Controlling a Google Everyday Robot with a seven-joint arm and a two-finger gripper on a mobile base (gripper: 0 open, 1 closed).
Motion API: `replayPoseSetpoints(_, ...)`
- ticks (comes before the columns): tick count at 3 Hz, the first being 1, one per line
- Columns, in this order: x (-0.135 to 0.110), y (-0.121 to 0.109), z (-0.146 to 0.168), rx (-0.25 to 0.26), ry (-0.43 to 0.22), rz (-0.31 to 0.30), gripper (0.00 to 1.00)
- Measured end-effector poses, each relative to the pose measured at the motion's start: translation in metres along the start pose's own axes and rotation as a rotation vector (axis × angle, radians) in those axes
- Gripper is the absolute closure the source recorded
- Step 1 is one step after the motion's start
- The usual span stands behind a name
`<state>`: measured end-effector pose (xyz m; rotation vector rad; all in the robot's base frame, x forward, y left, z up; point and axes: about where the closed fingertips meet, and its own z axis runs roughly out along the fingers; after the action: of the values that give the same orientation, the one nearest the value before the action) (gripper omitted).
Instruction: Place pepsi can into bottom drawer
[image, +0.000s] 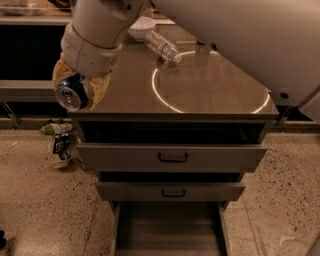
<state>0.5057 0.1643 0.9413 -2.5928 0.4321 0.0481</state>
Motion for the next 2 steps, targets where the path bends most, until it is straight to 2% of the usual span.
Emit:
replayPoseSetpoints(1, 0.000, 0.000, 0.000, 0.000, 0.000, 0.000, 1.00)
replayPoseSetpoints(2, -0.008, 0.014, 0.012, 0.017, -0.008, 0.014, 1.00)
